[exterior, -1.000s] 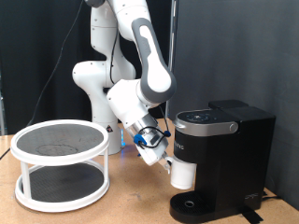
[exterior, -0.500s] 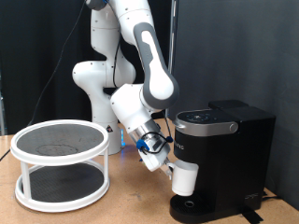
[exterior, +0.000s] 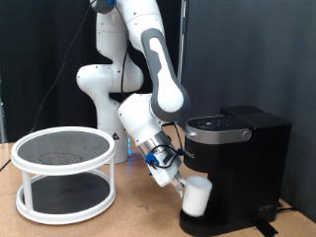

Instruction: Make a cup of coffee with the keurig machine

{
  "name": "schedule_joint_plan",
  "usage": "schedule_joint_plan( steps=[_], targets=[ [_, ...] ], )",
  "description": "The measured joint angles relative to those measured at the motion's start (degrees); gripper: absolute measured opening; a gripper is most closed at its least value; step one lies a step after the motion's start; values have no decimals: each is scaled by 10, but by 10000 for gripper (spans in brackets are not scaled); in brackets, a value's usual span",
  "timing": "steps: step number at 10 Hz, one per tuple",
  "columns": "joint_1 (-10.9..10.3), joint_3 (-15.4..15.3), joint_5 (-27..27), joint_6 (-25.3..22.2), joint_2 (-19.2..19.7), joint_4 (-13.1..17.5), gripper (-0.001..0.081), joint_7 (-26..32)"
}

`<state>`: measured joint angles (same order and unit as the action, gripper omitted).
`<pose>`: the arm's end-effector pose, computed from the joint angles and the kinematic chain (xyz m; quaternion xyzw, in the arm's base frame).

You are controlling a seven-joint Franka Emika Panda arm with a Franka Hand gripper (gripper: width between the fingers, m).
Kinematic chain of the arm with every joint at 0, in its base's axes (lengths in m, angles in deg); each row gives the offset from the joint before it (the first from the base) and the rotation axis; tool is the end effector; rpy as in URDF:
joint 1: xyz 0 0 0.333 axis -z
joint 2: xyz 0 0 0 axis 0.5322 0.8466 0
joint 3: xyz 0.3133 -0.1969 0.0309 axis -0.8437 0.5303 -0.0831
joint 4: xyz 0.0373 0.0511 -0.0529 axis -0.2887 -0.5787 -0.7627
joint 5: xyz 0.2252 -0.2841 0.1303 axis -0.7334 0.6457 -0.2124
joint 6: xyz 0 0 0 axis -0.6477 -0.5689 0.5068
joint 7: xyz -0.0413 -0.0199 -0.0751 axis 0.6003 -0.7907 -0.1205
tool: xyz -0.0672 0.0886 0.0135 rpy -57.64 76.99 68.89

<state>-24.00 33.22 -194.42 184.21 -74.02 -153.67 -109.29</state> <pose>0.4432 0.0228 0.2565 -0.0989 0.9365 0.1873 0.2794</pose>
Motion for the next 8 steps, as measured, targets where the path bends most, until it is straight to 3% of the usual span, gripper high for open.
schedule_joint_plan(
  steps=[1,2,3,4,5,6,7,8],
  targets=[
    [0,0,-3,2,5,4,216,3],
    [0,0,-5,4,10,6,216,7],
    [0,0,-6,5,12,8,392,9],
    [0,0,-6,5,13,7,392,10],
    [0,0,-4,5,13,7,593,10],
    [1,0,1,2,12,4,593,10],
    [4,0,11,-5,10,0,690,10],
    [12,2,55,-29,2,-13,726,-10]
  ],
)
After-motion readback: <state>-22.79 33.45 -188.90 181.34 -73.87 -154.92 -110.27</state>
